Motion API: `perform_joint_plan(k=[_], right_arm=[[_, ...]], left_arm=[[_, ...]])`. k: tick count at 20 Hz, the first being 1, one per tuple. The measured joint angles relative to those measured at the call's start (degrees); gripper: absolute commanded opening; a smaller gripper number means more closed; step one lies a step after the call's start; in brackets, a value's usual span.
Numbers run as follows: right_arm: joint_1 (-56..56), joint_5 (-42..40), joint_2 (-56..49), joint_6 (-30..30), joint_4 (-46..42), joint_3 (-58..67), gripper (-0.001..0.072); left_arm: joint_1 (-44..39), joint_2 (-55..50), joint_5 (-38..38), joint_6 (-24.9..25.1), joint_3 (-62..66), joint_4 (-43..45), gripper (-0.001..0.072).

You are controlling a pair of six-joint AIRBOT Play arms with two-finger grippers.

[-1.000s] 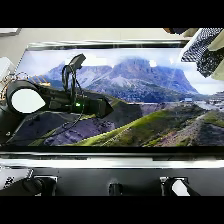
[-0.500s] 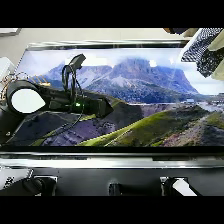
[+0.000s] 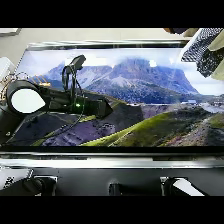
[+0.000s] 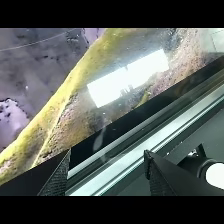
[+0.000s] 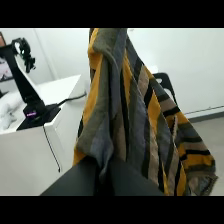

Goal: Fold the clothes and pants, and hang the long-sleeved shirts on hangers.

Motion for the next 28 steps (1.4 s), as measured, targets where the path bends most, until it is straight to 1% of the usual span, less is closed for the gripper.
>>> perform_joint_plan(k=[2,3,4,5,7,10,12,13,14,15,16,17,18,19,20,21,22,24,25,26,27,28], right_arm=[[-0.2,2.0,0.8,-2.7,3.6,0.0,0.0441],[-0.3,3.4,1.4,-3.9,5.1,0.0,0.0527],[-0.4,5.0,2.4,-4.9,6.3,0.0,0.0533],[-0.4,6.7,3.6,-5.4,7.2,0.0,0.0559],[-0.4,10.0,6.6,-7.0,8.6,0.0,0.0562],[-0.4,13.0,12.4,-11.5,10.5,0.0,0.056],[-0.4,12.3,16.9,-13.6,12.4,0.0,0.0538],[-0.4,10.6,19.0,-14.0,14.8,0.0,0.0536],[-0.4,8.4,20.7,-14.4,19.5,0.1,0.0515],[-0.4,6.4,21.9,-15.3,26.2,0.0,0.0445],[-0.4,4.7,22.6,-17.1,34.9,0.1,0.0398],[-0.4,4.2,22.7,-19.5,44.1,0.0,0.036],[-0.4,4.4,22.4,-23.1,54.9,0.0,0.0339],[-0.4,6.0,21.5,-27.1,65.6,0.0,0.0336],[0.1,10.1,20.0,-31.6,76.8,0.0,0.0316],[1.2,14.8,18.4,-35.1,84.9,0.0,0.0315],[3.1,19.2,16.9,-37.6,89.4,-0.1,0.0314],[9.6,26.2,14.3,-41.1,93.2,0.0,0.03],[13.8,28.8,13.0,-42.2,92.8,0.0,0.027],[19.0,30.7,11.5,-43.1,90.5,0.0,0.0247],[24.8,32.1,9.9,-43.8,87.5,0.0,0.0247],[30.5,33.4,8.5,-44.5,84.2,0.0,0.0246]], left_arm=[[0.0,0.0,0.0,0.0,0.0,0.0,0.0546],[0.0,0.0,0.0,0.0,0.0,0.0,0.0545],[0.0,0.0,0.0,0.0,0.0,0.0,0.0543],[0.0,0.0,0.0,0.0,0.0,0.0,0.0543],[0.3,0.0,0.0,0.0,0.0,0.0,0.0543],[2.5,0.1,-0.1,0.0,0.4,0.0,0.0543],[5.4,0.6,-0.1,0.0,0.9,0.0,0.0543],[7.3,1.0,-0.2,0.2,1.1,0.0,0.0543],[9.6,1.5,-0.2,1.0,1.2,0.0,0.0543],[12.2,2.1,-0.2,1.8,1.3,0.0,0.0543],[14.6,2.6,-0.2,2.7,1.3,0.0,0.0543],[17.2,3.1,-0.2,3.8,1.4,0.0,0.0542],[20.0,3.6,-0.2,5.4,1.4,0.0,0.054],[22.4,3.9,-0.2,6.8,1.4,0.0,0.0537],[24.9,4.2,-0.3,8.5,1.4,0.0,0.0531],[27.0,4.3,-0.5,10.1,1.2,0.0,0.0531],[29.0,4.4,-0.8,11.5,0.7,0.0,0.0531],[32.2,4.6,-1.1,13.2,-0.3,0.0,0.0531],[33.3,4.6,-1.3,13.9,-1.0,0.0,0.053],[34.1,4.6,-1.4,14.3,-1.8,0.0,0.053],[34.7,4.7,-1.5,14.9,-2.8,0.0,0.0529],[35.2,4.7,-1.5,15.3,-3.8,0.0,0.051]])
